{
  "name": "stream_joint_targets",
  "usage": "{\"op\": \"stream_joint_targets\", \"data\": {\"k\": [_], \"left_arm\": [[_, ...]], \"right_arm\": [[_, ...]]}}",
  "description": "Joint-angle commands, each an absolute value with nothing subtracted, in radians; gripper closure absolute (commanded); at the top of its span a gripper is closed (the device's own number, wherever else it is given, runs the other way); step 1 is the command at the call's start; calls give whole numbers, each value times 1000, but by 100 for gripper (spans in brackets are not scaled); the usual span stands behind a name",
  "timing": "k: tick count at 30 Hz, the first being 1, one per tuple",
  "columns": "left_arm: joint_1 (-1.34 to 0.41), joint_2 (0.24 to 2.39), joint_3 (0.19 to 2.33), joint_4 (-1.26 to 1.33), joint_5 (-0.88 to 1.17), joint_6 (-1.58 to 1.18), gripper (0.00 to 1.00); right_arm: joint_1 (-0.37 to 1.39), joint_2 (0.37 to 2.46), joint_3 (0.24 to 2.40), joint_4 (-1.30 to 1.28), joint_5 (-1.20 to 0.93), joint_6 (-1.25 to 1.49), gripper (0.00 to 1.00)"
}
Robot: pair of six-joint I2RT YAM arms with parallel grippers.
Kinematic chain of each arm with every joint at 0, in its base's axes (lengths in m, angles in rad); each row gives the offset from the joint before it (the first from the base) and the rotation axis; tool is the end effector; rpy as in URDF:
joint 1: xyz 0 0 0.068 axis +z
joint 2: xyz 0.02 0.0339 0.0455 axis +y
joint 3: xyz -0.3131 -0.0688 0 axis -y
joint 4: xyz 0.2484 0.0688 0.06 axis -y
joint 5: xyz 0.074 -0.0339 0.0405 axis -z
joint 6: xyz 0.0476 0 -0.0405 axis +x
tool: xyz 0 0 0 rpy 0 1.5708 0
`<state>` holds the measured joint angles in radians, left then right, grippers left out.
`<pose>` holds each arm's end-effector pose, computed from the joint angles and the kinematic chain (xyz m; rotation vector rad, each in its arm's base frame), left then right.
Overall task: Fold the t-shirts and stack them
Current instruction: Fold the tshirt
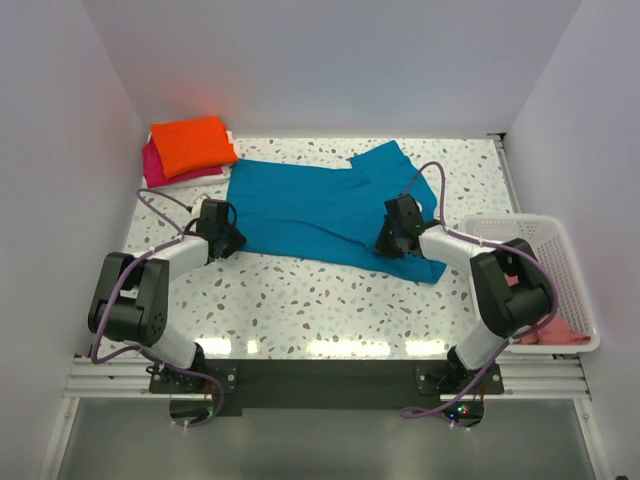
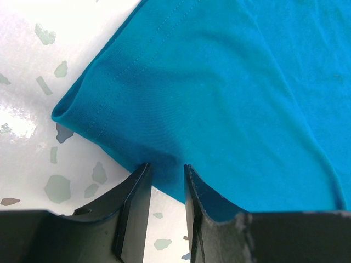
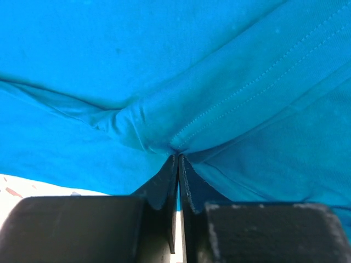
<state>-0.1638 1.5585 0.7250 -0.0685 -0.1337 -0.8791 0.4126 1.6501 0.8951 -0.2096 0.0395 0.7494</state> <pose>0.2997 -0.0431 0.1880 -0.9233 2.3055 -0.2856 0.3086 0.1330 0.1992 0.4490 2.5458 0.4010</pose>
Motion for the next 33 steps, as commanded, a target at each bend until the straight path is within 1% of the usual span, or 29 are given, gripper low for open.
{"op": "stream_joint_targets", "data": {"k": [1, 4, 12, 13, 15, 16, 17, 21, 23, 33], "left_arm": [[-155, 1565, 735, -40, -127, -876, 66], [-155, 1565, 735, -40, -127, -874, 66], [-155, 1565, 738, -40, -124, -871, 66], [-155, 1563, 738, -40, -124, -871, 66], [-155, 1562, 738, -41, -124, -868, 66], [-155, 1565, 738, -41, -124, -868, 66], [-155, 1563, 738, -40, -126, -868, 66], [-155, 1568, 738, -35, -120, -870, 66], [-155, 1569, 736, -34, -117, -871, 66], [-155, 1574, 735, -29, -109, -871, 66]], "right_arm": [[419, 1660, 940, -175, 72, 752, 97], [419, 1660, 951, -184, 77, 747, 100], [417, 1683, 1012, -224, 92, 721, 100], [419, 1678, 1012, -224, 98, 715, 99], [419, 1655, 1000, -221, 97, 712, 93], [420, 1645, 988, -219, 101, 701, 87], [422, 1638, 980, -221, 110, 695, 84], [446, 1605, 960, -245, 149, 661, 74], [457, 1601, 954, -253, 175, 649, 73], [518, 1637, 963, -287, 256, 607, 73]]}}
